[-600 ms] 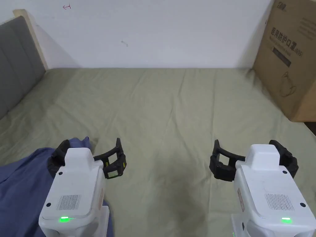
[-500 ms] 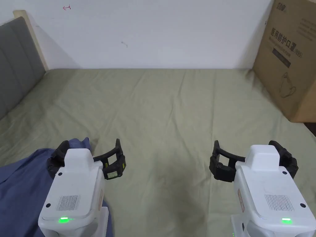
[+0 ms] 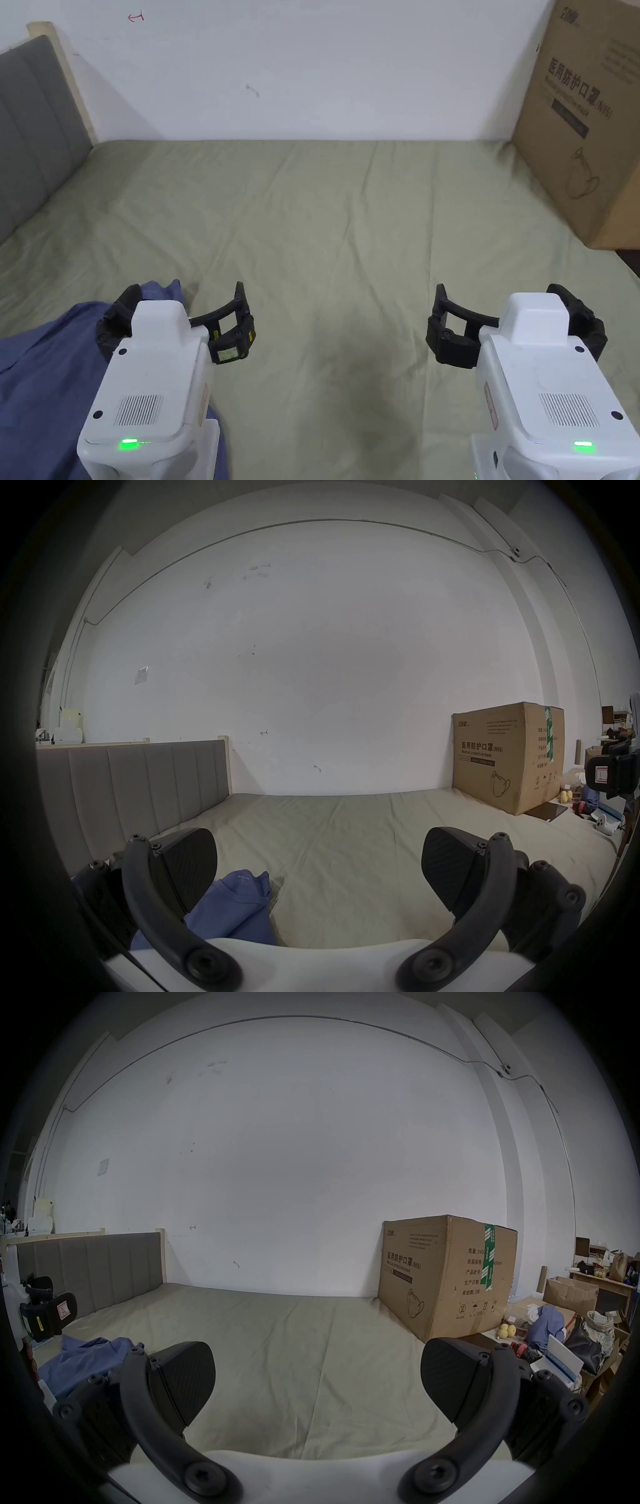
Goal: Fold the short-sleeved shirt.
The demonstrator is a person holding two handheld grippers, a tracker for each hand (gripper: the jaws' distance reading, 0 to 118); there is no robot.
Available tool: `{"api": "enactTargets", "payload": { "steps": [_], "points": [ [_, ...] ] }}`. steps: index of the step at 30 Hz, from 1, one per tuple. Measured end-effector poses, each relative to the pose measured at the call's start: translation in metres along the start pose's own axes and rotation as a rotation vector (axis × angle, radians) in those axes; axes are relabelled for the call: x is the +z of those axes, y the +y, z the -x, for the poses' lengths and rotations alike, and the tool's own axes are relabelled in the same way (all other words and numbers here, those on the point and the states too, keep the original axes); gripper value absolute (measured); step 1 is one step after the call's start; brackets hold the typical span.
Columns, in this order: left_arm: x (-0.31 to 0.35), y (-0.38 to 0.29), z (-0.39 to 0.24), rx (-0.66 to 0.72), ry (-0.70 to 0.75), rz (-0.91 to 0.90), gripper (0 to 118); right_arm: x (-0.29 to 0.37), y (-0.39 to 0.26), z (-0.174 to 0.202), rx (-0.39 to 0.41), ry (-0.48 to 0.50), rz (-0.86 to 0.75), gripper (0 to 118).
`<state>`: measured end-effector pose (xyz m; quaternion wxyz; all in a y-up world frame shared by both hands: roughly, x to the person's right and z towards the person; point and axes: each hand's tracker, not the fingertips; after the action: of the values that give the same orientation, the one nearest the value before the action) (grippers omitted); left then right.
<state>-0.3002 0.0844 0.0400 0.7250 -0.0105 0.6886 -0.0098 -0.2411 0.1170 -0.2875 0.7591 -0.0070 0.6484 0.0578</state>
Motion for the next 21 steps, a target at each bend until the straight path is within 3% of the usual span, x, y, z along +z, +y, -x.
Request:
{"api": "enactTargets", "payload": {
  "steps": [3,6,8,13,15,16,18,20,21],
  "points": [
    [-0.004,0.003,0.002,0.021,-0.012,0.018,118,0.001,0.005,0.002,0.04,-0.015,-0.004,116],
    [-0.007,0.011,0.008,0.212,-0.048,0.025,118,0.005,0.015,0.015,0.247,-0.099,-0.042,117],
    [-0.009,0.017,0.019,0.458,-0.114,0.044,118,0.007,0.02,0.029,0.465,-0.18,-0.092,117],
    [-0.016,0.01,0.052,1.311,-0.259,0.084,118,0.013,0.009,0.06,1.134,-0.398,-0.409,117],
    [-0.019,0.0,0.06,1.501,-0.245,0.13,118,0.014,0.003,0.062,1.244,-0.432,-0.502,117],
    [-0.02,-0.003,0.062,1.505,-0.251,0.134,118,0.014,0.003,0.061,1.226,-0.428,-0.495,117],
    [-0.021,-0.004,0.063,1.448,-0.227,0.129,118,0.016,0.009,0.059,1.085,-0.375,-0.419,117],
    [-0.019,0.009,0.06,1.2,-0.152,0.124,118,0.016,0.022,0.049,0.879,-0.31,-0.302,117],
    [-0.017,0.02,0.053,1.001,-0.113,0.108,118,0.016,0.028,0.044,0.753,-0.273,-0.253,117]
  ]
}}
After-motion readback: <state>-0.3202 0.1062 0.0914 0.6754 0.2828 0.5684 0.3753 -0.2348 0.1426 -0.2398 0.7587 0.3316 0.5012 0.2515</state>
